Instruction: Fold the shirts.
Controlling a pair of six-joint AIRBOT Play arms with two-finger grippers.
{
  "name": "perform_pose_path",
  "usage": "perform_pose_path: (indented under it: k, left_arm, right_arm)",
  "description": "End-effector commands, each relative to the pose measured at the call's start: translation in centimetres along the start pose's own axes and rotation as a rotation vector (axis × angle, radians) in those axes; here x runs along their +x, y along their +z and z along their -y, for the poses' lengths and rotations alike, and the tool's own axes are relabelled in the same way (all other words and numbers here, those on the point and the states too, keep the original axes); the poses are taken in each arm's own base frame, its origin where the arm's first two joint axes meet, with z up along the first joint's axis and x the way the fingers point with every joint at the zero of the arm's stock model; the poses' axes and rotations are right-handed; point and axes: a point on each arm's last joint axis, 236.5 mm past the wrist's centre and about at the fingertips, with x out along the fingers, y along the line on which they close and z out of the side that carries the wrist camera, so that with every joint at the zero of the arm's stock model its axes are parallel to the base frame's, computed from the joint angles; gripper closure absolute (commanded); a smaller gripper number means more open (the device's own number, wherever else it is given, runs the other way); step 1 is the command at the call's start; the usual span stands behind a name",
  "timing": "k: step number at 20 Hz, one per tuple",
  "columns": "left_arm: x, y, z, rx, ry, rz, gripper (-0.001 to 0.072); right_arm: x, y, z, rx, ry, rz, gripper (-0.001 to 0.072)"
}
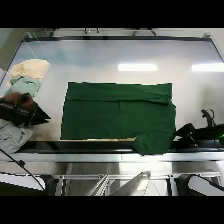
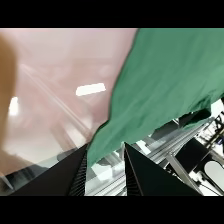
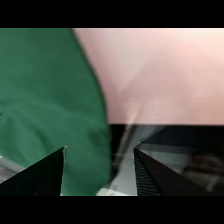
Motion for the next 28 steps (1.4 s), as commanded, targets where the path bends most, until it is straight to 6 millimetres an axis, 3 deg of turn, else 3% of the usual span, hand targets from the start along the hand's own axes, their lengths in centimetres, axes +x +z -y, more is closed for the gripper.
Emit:
perform_pose_path:
  k: [1,3,4,6,7,11,14,17,18,19,24,28]
  left_arm:
    - [2.2,-2.4,-2.2,-0.064,0.007,-0.025,0.0461]
    - [3.6,-2.8,-2.5,-0.049,0.015,-0.035,0.0461]
    - [4.1,-2.6,-2.7,-0.042,0.026,-0.024,0.0460]
    - [4.9,-1.8,-2.7,-0.023,0.055,-0.002,0.0415]
    - [5.3,-1.4,-2.5,-0.007,0.071,0.005,0.0415]
    - [6.9,-0.1,0.0,0.081,0.103,0.006,0.0415]
    - [9.3,-1.0,1.6,0.128,0.112,-0.062,0.0413]
    - [11.2,-2.6,3.1,0.142,0.059,-0.155,0.0465]
    - [11.4,-2.6,3.5,0.139,0.042,-0.156,0.0556]
    - [11.4,-2.5,3.9,0.150,0.026,-0.150,0.0688]
    - [9.6,-1.8,5.3,0.189,-0.015,-0.080,0.0688]
    - [7.9,-1.9,4.9,0.141,-0.076,-0.071,0.0688]
  right_arm:
    - [3.4,-2.9,0.2,0.069,0.007,-0.041,0.0208]
    - [4.8,-3.0,-0.9,0.044,0.011,-0.035,0.0210]
    - [5.3,-2.7,-1.5,0.027,0.012,-0.027,0.0277]
    - [6.1,-2.3,-3.3,-0.008,0.040,-0.009,0.0670]
    - [6.4,-2.3,-3.8,-0.017,0.048,-0.009,0.0689]
    - [6.3,-2.5,-4.2,-0.029,0.051,-0.012,0.0690]
    - [6.3,-2.3,-4.7,-0.019,0.071,-0.001,0.0690]
    - [5.9,-2.0,-5.3,-0.024,0.088,0.017,0.0690]
    - [5.8,-2.0,-5.5,-0.032,0.089,0.022,0.0690]
    - [5.6,-2.0,-5.7,-0.038,0.093,0.023,0.0690]
    - [4.3,-3.4,-6.9,-0.065,0.129,-0.013,0.0690]
    - [1.0,-3.9,-7.6,0.025,0.203,-0.001,0.0690]
